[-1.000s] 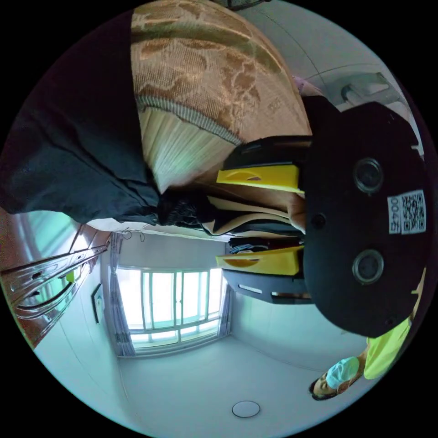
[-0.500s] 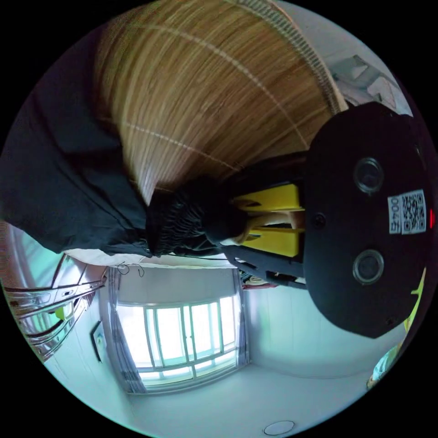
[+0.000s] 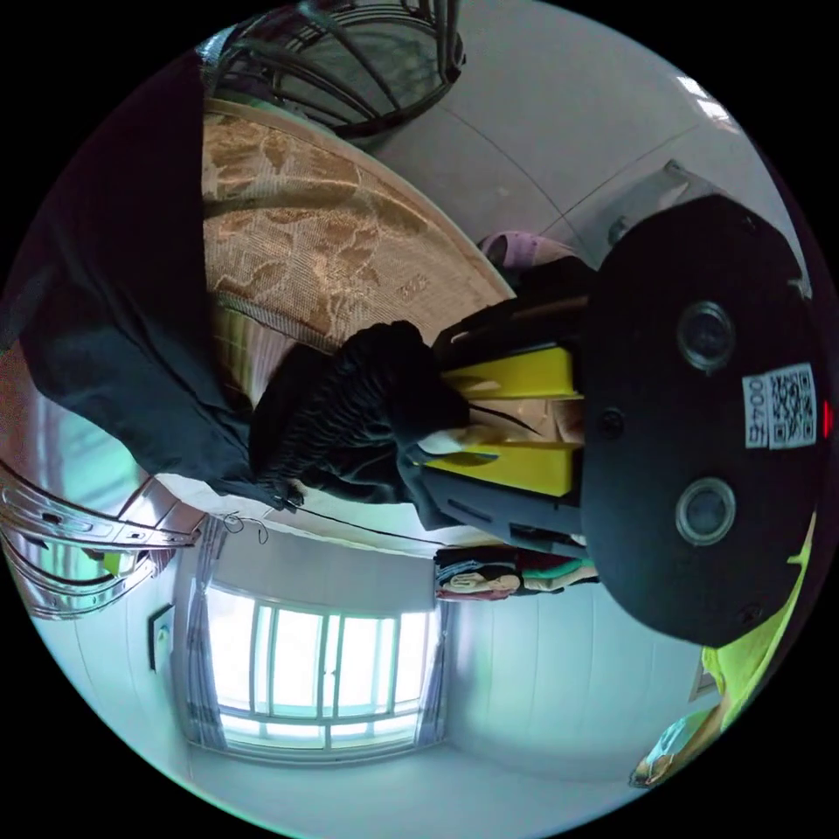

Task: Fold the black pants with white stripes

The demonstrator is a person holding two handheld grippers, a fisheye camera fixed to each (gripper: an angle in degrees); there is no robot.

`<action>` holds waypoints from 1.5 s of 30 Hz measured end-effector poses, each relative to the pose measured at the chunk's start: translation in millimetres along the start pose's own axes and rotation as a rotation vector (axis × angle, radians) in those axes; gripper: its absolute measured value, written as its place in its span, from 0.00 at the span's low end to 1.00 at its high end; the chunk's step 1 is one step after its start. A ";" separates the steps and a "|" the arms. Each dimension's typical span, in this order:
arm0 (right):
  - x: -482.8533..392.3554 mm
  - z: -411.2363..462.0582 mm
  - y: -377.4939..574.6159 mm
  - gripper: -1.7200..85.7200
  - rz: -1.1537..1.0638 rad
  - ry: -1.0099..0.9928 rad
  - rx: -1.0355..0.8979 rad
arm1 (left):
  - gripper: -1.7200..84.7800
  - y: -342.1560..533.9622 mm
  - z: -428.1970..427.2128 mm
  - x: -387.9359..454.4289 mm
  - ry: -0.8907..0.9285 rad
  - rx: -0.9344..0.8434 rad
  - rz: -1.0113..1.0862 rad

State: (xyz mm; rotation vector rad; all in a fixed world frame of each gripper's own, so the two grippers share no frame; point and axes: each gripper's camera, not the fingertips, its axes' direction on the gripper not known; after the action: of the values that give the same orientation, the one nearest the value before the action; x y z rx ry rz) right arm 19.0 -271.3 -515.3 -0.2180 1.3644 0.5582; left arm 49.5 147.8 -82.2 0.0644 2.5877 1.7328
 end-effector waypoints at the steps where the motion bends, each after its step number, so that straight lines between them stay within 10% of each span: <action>1: -4.9 -0.4 1.7 0.12 -0.009 0.018 -0.004 | 0.03 2.3 -9.5 -17.6 0.060 0.016 -0.035; 15: -200.5 50.3 100.7 0.07 -0.708 0.660 0.053 | 0.02 156.2 -156.2 -79.6 0.070 0.207 -0.316; 25: -185.9 98.2 143.8 0.04 -0.748 0.763 0.083 | 0.02 190.4 -143.7 -14.6 0.406 0.153 -0.354; 36: -59.4 -111.0 87.8 0.16 -0.180 -0.013 0.244 | 0.02 154.5 -125.1 -33.0 0.348 -0.012 -0.376; 45: 29.9 -105.8 49.6 0.19 0.276 -0.436 0.071 | 0.02 147.4 -128.5 -52.8 0.370 -0.001 -0.399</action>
State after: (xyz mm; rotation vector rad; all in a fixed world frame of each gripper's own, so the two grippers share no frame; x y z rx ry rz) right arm -93.9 -270.4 -557.9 0.1481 0.9903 0.7375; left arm 99.3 82.6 102.9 -0.7854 2.5812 1.7209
